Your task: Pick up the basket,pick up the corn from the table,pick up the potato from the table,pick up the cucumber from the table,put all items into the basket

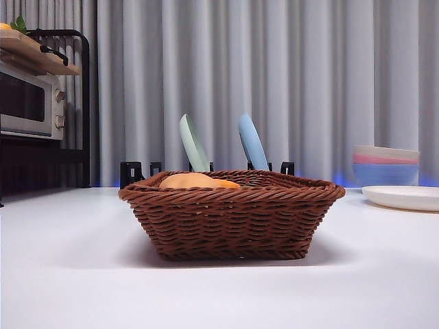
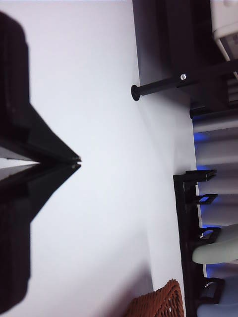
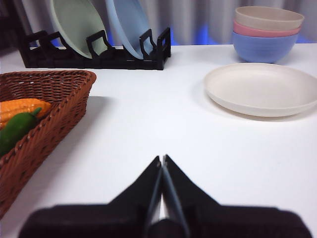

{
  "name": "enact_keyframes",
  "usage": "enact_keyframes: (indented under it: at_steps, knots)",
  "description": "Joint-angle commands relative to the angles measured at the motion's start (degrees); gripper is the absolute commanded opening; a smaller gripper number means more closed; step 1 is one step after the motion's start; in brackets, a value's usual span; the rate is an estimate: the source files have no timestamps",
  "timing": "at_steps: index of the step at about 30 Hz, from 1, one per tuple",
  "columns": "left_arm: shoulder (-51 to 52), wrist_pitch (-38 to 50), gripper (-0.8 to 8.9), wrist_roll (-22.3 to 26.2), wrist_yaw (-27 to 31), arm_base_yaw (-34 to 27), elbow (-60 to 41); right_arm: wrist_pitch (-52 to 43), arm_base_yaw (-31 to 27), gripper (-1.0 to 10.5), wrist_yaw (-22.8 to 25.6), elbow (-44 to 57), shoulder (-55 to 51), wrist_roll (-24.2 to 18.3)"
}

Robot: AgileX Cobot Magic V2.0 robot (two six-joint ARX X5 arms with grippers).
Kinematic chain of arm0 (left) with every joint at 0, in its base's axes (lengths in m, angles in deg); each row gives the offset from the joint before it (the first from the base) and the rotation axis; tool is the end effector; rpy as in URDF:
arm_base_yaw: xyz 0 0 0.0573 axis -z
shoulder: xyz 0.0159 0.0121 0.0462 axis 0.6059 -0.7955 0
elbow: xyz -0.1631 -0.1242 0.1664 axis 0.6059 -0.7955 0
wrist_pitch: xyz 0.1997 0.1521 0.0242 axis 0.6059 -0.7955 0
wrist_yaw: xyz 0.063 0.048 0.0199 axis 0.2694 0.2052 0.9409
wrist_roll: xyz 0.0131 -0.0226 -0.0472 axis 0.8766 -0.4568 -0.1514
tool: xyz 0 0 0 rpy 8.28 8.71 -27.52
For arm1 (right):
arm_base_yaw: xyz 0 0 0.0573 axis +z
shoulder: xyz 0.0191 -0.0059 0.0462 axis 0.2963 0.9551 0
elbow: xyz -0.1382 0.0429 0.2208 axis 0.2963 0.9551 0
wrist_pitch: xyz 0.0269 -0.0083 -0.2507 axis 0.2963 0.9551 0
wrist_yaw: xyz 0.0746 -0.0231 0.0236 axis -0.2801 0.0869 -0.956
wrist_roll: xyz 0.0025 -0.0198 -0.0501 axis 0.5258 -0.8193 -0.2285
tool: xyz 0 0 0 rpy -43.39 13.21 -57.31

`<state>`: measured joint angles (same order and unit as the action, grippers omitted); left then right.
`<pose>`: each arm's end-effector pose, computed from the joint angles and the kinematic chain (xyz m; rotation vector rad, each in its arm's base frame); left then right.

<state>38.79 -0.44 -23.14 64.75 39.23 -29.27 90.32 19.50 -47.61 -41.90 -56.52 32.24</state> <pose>0.0945 -0.0026 0.1522 0.0572 0.1867 -0.0158 0.0948 0.0083 0.1542 0.0043 0.1558 0.1931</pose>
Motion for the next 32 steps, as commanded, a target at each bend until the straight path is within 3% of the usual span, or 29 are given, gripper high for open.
enact_keyframes:
  at_steps: [1,32]
  knots:
    - [0.15,-0.04,-0.03,-0.31,-0.02,-0.15,-0.72,-0.2,0.11,-0.2,0.15,1.03,0.13,0.83]
    - [0.15,-0.04,-0.03,-0.31,-0.02,-0.15,-0.72,-0.26,0.11,-0.2,0.24,1.03,0.76,0.83]
